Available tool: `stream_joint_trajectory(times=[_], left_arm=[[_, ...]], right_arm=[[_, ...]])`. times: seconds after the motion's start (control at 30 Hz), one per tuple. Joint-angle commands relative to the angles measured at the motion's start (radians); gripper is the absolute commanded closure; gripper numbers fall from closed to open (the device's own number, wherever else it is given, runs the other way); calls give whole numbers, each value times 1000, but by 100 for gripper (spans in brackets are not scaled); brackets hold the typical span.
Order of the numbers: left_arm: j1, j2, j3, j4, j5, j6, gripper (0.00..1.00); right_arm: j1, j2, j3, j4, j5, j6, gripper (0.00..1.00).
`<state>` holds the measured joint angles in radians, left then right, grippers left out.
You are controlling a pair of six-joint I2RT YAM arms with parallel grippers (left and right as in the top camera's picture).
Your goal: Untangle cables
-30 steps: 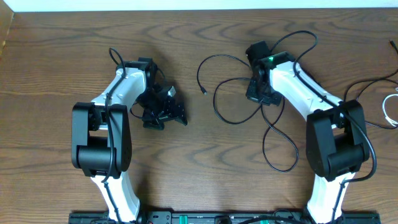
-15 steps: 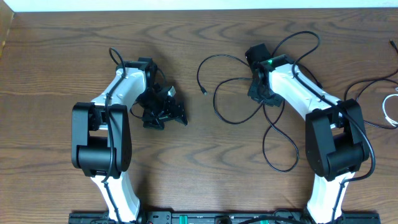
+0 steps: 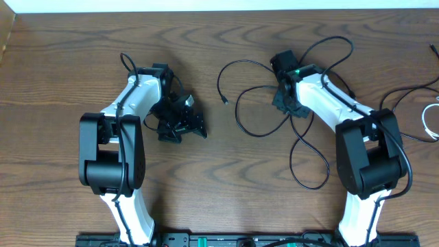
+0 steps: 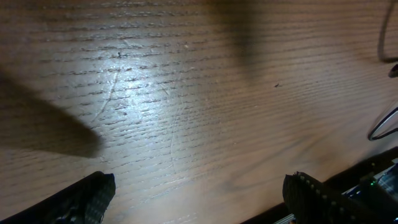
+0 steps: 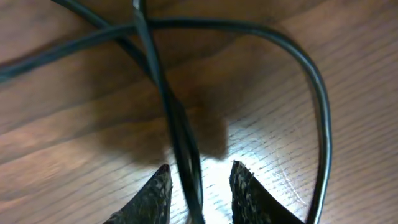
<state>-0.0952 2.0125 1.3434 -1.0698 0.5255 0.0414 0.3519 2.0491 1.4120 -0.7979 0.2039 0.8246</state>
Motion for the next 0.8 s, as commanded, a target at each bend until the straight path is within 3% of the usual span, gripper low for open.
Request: stream_joint_trajectory(times=[0.0, 0.1, 0.23, 0.33, 0.77], left_arm=[[0, 5, 5, -6, 16, 0, 9], [0, 5, 5, -5, 16, 0, 9], [0, 5, 5, 4, 12, 0, 9], [0, 5, 5, 13, 3, 0, 9], [-14, 5, 5, 138, -423, -129, 9]], right_arm=[[-2, 14, -23, 21, 26, 27, 71], [-8, 14, -31, 42, 26, 27, 73], [-12, 14, -34, 54, 22, 27, 87], [-12, 14, -34, 54, 11, 28, 91], [-14, 14, -117, 74, -30, 106, 94]])
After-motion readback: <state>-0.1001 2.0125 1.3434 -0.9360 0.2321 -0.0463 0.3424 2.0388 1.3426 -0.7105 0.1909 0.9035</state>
